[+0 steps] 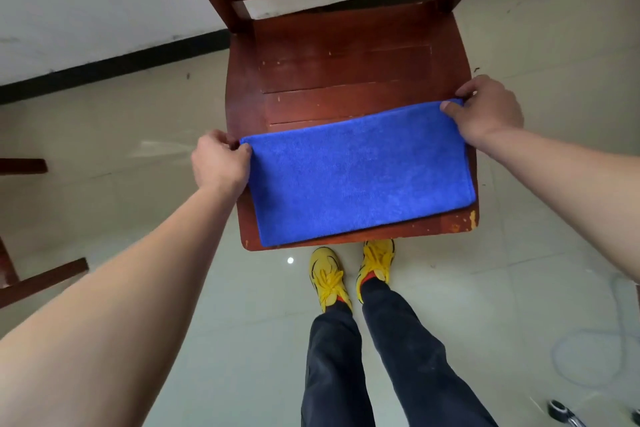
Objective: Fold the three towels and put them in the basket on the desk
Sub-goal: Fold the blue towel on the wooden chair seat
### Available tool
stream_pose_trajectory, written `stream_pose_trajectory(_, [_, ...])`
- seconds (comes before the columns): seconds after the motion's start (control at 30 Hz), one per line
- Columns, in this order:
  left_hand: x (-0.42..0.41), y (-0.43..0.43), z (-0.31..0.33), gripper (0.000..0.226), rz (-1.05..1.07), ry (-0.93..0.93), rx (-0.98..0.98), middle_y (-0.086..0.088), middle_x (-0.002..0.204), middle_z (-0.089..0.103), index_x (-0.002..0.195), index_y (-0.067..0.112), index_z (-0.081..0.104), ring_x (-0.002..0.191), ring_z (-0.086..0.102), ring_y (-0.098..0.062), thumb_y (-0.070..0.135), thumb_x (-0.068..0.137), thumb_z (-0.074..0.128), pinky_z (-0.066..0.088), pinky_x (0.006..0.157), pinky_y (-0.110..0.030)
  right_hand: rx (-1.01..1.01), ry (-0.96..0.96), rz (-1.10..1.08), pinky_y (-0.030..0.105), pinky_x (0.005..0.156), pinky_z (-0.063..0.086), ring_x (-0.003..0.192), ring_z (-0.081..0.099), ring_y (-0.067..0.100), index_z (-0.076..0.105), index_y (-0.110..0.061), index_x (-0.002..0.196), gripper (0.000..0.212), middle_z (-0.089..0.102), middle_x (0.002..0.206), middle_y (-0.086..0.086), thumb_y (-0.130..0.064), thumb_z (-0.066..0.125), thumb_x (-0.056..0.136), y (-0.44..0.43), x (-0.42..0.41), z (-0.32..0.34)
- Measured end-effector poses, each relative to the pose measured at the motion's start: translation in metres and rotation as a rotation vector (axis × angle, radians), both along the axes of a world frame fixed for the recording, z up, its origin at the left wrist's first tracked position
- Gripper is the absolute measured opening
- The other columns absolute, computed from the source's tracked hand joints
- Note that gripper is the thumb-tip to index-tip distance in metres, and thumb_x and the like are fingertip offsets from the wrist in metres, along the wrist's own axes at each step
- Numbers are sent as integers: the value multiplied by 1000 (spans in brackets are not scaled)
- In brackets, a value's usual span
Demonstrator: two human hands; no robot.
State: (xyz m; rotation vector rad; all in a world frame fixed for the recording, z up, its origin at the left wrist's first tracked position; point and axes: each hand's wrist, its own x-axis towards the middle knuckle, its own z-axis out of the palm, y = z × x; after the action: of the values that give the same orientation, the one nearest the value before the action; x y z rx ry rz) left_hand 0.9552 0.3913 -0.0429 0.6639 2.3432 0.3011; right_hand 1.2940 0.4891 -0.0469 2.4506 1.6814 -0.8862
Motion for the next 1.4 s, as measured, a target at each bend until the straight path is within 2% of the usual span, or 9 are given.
stream_pose_trajectory(0.13, [36, -14, 26, 15, -148, 69, 221, -7, 96, 64, 98, 13, 61, 86, 59, -25, 13, 84, 56, 47, 80, -33, 223, 84, 57, 30, 75, 45, 86, 58, 16, 60, -25, 105, 19, 62, 93, -6, -29, 60, 87, -17, -29, 18])
stream_pose_trajectory(0.23, [73, -21, 22, 19, -27, -325, 149, -7, 80, 64, 102, 12, 61, 69, 61, -22, 7, 86, 53, 49, 65, -28, -62, 576, -192, 25, 59, 45, 66, 62, 13, 61, -22, 83, 11, 64, 76, -5, -18, 56, 92, -39, -82, 18])
stream_pose_trajectory(0.33, [81, -30, 13, 32, 223, -524, 99, -9, 76, 62, 117, 10, 53, 58, 58, -18, 0, 87, 51, 46, 59, -25, -479, 854, -405, 29, 72, 51, 78, 70, 14, 60, -24, 93, 10, 70, 89, 0, -20, 51, 96, -47, -101, 15])
stream_pose_trajectory(0.47, [72, -45, 8, 41, 287, -554, 136, -13, 81, 60, 122, 17, 46, 65, 60, -20, -3, 87, 52, 48, 68, -30, -288, 1005, -706, 36, 81, 53, 86, 70, 16, 54, -22, 95, 15, 68, 101, 1, -15, 42, 100, -14, -53, 7])
stream_pose_trajectory(0.63, [84, -53, 16, 44, 273, -509, 159, -5, 77, 61, 126, 21, 51, 69, 59, -16, 1, 87, 55, 49, 72, -32, -6, 821, -902, 25, 65, 52, 77, 69, 6, 60, -20, 106, 17, 69, 95, -4, -14, 50, 95, -9, -23, 21])
stream_pose_trajectory(0.93, [89, -108, 8, 16, 186, -386, 6, -7, 80, 64, 84, 16, 60, 75, 62, -24, 2, 87, 53, 53, 72, -31, -251, 696, -857, 25, 65, 54, 66, 73, 14, 64, -14, 91, 4, 73, 82, 7, -17, 63, 90, -131, 2, 12])
stream_pose_trajectory(1.03, [84, -114, 10, 11, -54, -238, -26, 1, 76, 60, 92, 13, 59, 74, 58, -20, 5, 87, 54, 47, 66, -26, -158, 524, -820, 21, 52, 53, 50, 66, 6, 63, -14, 83, 7, 68, 73, 6, -19, 67, 86, -124, 42, 8])
stream_pose_trajectory(1.23, [76, -104, 10, 29, -663, 146, 38, -10, 104, 53, 110, 10, 61, 96, 51, -30, 7, 82, 58, 46, 68, -38, 10, 219, -333, 28, 76, 49, 86, 66, 23, 67, -19, 90, 19, 66, 83, -1, -34, 72, 80, -96, 34, 9])
stream_pose_trajectory(1.4, [61, -78, 1, 63, -1028, 277, -57, -21, 150, 32, 140, 19, 45, 135, 33, -41, 22, 82, 68, 37, 102, -47, -147, 104, -265, 31, 74, 47, 98, 63, 30, 59, -13, 114, 65, 66, 109, 4, -51, 80, 67, -75, -3, -2])
